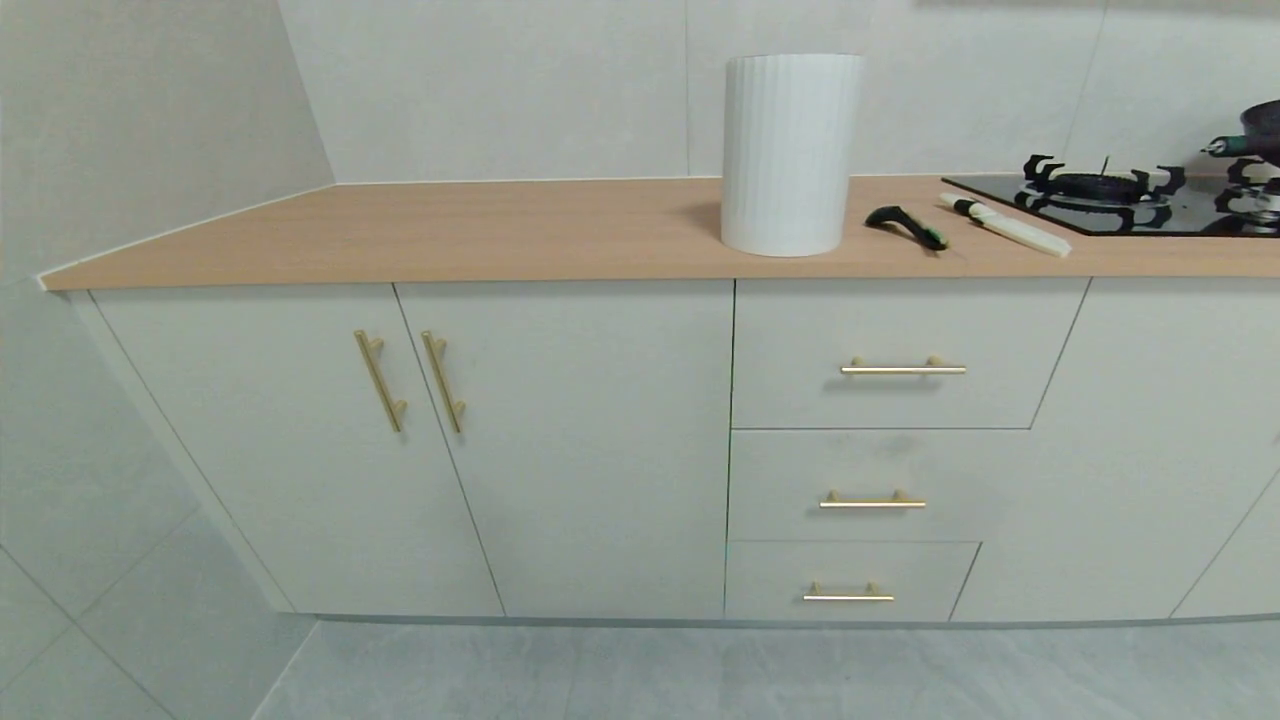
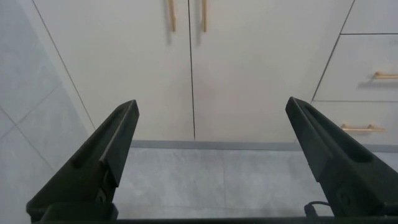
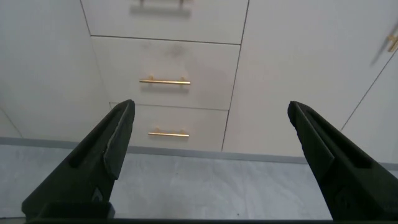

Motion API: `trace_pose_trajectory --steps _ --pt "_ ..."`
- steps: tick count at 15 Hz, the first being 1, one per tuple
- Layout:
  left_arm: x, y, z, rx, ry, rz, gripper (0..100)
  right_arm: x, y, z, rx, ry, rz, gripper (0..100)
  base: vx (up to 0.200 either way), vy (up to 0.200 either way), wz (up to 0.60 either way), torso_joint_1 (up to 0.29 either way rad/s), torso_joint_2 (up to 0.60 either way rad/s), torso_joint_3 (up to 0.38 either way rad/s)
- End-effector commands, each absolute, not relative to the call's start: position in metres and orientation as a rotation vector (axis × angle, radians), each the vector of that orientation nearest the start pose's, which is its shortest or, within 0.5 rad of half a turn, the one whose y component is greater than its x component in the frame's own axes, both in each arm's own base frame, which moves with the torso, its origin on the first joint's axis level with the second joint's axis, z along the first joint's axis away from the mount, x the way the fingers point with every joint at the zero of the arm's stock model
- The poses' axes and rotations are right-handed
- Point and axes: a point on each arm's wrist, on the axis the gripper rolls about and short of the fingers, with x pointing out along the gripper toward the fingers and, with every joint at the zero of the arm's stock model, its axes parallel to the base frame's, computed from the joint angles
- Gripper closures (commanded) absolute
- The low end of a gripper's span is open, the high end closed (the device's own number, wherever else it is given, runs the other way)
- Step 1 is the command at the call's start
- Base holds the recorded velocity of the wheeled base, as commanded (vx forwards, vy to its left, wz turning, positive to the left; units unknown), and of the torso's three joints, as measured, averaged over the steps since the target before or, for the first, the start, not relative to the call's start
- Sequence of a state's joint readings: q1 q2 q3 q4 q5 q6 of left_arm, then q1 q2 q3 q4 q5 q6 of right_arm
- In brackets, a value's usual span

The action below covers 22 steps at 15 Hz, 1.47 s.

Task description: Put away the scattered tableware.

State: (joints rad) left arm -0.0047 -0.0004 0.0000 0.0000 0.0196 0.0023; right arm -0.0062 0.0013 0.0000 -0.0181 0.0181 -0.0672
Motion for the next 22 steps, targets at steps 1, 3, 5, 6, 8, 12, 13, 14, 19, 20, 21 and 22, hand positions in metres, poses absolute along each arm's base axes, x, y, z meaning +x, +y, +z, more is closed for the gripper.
trace_pose_trajectory --steps 1,3,5,6,8,12,13,14,19,20,21,22 --pt "-0.023 0.001 0.075 0.003 0.0 0.015 0 -0.023 0.001 0.077 -0.068 -0.016 0.012 0 0.2 0.0 0.0 0.002 0.0 -0.002" --pt "-0.023 0.001 0.075 0.003 0.0 0.015 0 -0.023 0.001 0.077 -0.068 -0.016 0.013 0 0.2 0.0 0.0 0.002 0.01 -0.002" --pt "-0.023 0.001 0.075 0.002 0.0 0.015 0 -0.023 0.001 0.077 -0.068 -0.016 0.013 0 0.2 0.0 0.0 0.005 0.0 -0.002" --pt "-0.023 0.001 0.075 0.002 0.0 0.015 0 -0.023 0.001 0.077 -0.068 -0.016 0.012 0 0.2 0.0 0.0 -0.002 0.0 0.002" --pt "-0.023 0.001 0.075 -0.002 0.0 0.015 0 -0.023 0.001 0.077 -0.069 -0.016 0.012 0 0.0 0.0 0.0 0.0 0.0 0.0" --pt "-0.023 0.001 0.075 -0.002 0.0 0.015 0 -0.023 0.001 0.077 -0.077 -0.014 0.012 0 0.0 0.0 0.0 0.0 0.0 0.0" --pt "-0.023 0.001 0.075 -0.002 0.0 0.015 0 -0.023 0.001 0.077 -0.077 -0.014 0.012 0 0.0 0.0 0.0 0.0 0.0 0.0" --pt "-0.023 0.001 0.075 -0.002 0.0 0.015 0 -0.023 0.001 0.077 -0.08 -0.016 0.013 0 0.0 0.0 0.0 0.0 0.0 0.0" --pt "-0.023 0.001 0.075 -0.002 0.0 0.015 0 -0.025 0.0 0.112 -0.083 -0.054 0.042 0 0.0 0.0 0.0 0.0 0.0 0.0" --pt "-0.023 0.001 0.075 -0.002 0.0 0.015 0 -0.022 0.0 0.122 -0.081 -0.035 0.072 0 0.0 0.0 0.0 0.0 0.0 0.0" --pt "-0.023 0.001 0.075 -0.002 0.0 0.015 0 -0.01 0.0 0.135 -0.082 0.04 0.114 0 0.0 0.0 0.0 0.0 0.0 0.0" --pt "-0.023 0.001 0.075 -0.002 0.0 0.015 0 0.005 0.001 0.143 -0.083 0.122 0.131 0 0.0 0.0 0.0 0.0 0.0 0.0"
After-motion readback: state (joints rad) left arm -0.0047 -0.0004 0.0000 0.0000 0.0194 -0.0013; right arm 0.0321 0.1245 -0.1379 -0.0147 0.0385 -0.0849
